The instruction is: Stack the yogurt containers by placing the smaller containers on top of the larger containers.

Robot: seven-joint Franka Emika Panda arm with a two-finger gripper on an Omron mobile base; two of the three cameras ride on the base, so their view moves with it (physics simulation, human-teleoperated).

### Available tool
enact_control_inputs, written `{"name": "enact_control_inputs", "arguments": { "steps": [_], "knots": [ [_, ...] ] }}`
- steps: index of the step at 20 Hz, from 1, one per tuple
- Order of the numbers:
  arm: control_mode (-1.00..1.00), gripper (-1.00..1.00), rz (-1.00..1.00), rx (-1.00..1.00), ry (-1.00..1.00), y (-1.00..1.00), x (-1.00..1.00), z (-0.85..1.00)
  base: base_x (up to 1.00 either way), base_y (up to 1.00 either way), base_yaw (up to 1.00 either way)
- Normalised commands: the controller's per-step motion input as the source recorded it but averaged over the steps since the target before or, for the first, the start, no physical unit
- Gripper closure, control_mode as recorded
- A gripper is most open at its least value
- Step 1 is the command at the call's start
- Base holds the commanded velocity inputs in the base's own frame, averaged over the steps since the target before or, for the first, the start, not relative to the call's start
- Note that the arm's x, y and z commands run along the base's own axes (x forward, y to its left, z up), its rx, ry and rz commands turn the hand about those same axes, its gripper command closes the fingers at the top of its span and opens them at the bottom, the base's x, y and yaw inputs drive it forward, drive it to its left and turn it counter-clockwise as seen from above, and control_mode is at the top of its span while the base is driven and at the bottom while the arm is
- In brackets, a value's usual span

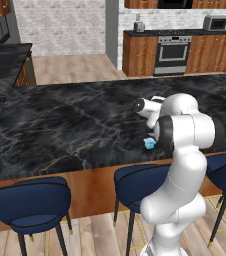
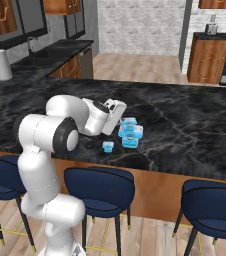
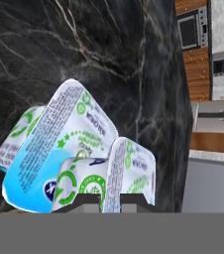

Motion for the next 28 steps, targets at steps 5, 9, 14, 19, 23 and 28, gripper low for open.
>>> {"name": "enact_control_inputs", "arguments": {
  "steps": [5, 9, 14, 19, 23, 28],
  "knots": [
    [-1.00, 1.00, 0.00, 0.00, 0.02, 0.00, 0.13, -0.07, 0.00, 0.00, 0.00],
    [-1.00, 1.00, 0.00, 0.00, 0.01, 0.00, 0.13, -0.08, 0.00, 0.00, 0.00],
    [-1.00, 1.00, 0.00, 0.00, 0.00, 0.00, 0.17, -0.09, 0.00, 0.00, 0.00],
    [-1.00, 1.00, 0.00, 0.00, 0.00, 0.00, 0.04, -0.15, 0.00, 0.00, 0.00],
    [-1.00, 1.00, 0.00, 0.00, 0.00, 0.00, 0.07, -0.17, 0.00, 0.00, 0.00],
    [-1.00, 1.00, 0.00, 0.00, 0.00, -0.01, 0.09, -0.05, 0.00, 0.00, 0.00]
  ]
}}
